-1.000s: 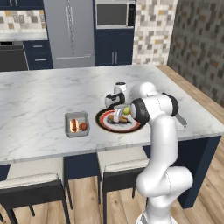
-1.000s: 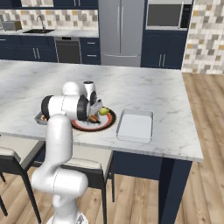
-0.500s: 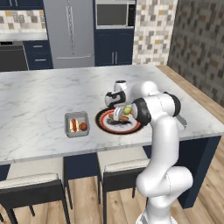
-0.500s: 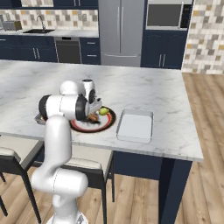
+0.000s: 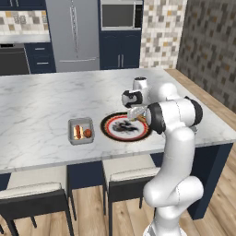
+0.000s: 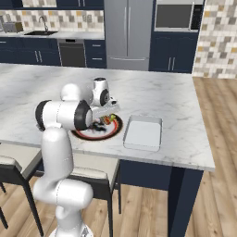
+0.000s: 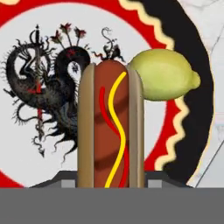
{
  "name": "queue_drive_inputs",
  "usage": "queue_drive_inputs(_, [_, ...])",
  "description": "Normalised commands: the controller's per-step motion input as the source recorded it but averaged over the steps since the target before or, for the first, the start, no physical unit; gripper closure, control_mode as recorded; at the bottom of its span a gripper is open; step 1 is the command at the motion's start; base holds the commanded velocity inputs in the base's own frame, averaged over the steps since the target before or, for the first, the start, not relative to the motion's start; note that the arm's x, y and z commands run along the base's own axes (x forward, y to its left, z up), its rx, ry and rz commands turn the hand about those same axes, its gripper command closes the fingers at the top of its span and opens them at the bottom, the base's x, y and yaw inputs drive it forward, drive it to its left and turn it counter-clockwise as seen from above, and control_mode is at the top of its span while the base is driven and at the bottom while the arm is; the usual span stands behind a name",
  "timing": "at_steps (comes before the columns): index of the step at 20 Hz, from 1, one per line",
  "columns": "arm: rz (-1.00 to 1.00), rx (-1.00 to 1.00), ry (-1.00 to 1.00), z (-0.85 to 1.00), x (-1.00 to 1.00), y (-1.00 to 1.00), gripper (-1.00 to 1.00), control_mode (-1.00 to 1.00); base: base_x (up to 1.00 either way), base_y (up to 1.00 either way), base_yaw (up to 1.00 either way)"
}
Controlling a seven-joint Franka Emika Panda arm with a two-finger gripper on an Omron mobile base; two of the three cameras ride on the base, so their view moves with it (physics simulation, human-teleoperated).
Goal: Place one cooked food and one vegetable from the large plate to each tupperware container.
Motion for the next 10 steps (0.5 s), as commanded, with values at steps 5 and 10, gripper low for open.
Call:
queue_drive_inputs(5, [-0.55,-0.20,0.00,0.37,-0.02,-0.97,1.00,-1.00,0.00,0.00,0.00])
queue_drive_inputs(10, [-0.53,-0.06,0.00,0.08,-0.03,-1.00,1.00,-1.00,0.00,0.00,0.00])
